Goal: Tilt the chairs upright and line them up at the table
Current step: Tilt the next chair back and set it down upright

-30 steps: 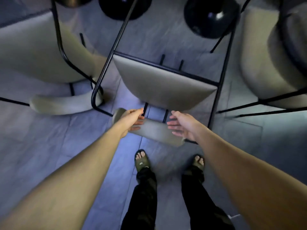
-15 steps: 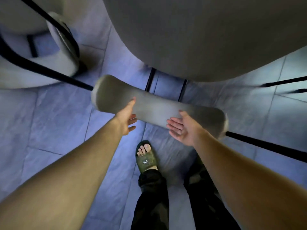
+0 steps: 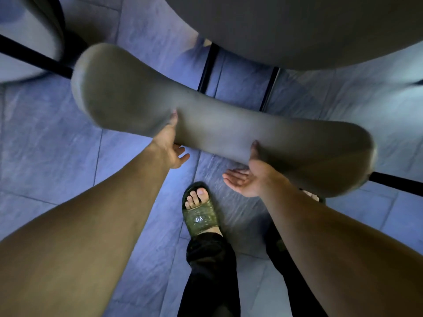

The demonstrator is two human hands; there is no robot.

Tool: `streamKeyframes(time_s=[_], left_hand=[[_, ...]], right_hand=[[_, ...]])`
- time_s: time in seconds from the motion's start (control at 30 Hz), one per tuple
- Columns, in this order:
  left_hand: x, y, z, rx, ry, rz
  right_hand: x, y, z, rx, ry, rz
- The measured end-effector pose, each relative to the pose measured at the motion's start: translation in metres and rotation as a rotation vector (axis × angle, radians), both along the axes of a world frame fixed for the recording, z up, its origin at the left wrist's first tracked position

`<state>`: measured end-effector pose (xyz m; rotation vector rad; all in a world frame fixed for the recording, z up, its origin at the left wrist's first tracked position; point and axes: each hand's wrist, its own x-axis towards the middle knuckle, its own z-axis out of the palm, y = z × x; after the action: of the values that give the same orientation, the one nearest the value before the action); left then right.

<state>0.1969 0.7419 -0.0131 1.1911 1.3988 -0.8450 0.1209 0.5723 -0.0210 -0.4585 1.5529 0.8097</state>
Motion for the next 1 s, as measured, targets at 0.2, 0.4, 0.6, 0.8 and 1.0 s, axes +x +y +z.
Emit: streamKeyframes(time_s=[0.2,0.4,0.6,0.8,1.0], left_hand=[[-0.003,-0.013,-0.014,0.0,-0.018,0.107],[-0.006,-0.007,-0.02,0.02,-0.018,0.052],[-0.013,0.0,0.006,0.009,-0.045,-0.051],[-0.001,-0.014,0.1,0.007,-0.102,-0.104],[0.033,-0.028,0.222,0.047,-0.233,-0.257]], right_hand=[[-0.002,0.016,-0.01,-0.086,-0.073,-0.291],[-0.008,0.018,-0.022,-0.11,-0.124,-0.409],[-0.02,0.005,0.008,-0.143,-0.187,-0.395],[0.002,-0.009,0.109,-0.201,-0.223,-0.418],[0.037,-0.033,0.225,-0.225,-0.245,-0.34]])
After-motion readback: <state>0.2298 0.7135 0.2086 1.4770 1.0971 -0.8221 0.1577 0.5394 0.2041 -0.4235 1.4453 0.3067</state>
